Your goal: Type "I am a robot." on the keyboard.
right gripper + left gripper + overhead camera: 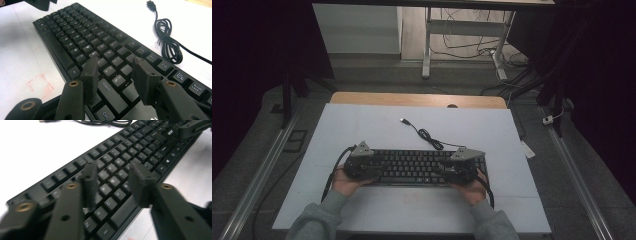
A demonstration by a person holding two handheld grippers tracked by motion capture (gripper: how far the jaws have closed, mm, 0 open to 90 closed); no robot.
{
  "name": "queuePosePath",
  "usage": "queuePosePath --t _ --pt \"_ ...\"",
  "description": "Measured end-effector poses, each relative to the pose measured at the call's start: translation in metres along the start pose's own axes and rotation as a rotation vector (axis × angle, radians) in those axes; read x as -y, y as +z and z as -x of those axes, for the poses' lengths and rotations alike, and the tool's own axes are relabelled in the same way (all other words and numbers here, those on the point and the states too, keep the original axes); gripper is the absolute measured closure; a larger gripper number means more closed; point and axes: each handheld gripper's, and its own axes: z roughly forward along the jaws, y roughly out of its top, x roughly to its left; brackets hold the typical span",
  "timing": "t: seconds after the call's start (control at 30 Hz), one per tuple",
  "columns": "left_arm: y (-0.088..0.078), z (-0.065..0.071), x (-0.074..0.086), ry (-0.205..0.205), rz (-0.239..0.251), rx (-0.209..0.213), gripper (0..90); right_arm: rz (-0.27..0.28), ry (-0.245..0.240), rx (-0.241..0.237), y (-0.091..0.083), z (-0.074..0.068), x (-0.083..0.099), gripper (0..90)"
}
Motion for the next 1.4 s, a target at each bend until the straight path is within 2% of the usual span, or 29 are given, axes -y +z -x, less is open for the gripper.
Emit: queuePosePath --t 0.13,0.23,0.6,1.4 --pt "0.009 0.005 -0.001 0.026 -0.029 0.026 81.4 0.003 -0.002 0.000 0.000 0.000 0.000 56.8" --pt "0.015 0.007 0.000 0.039 -0.051 0.030 88.4 0.004 -0.001 0.000 0.001 0.000 0.000 56.7" --pt "0.038 0.019 -0.001 0.092 -0.132 0.022 88.9 0.000 -0.004 0.003 0.001 0.000 0.000 56.5" --pt "0.049 0.022 0.003 0.113 -0.168 -0.011 88.9 -0.005 -0.008 0.007 0.001 0.000 0.001 55.8"
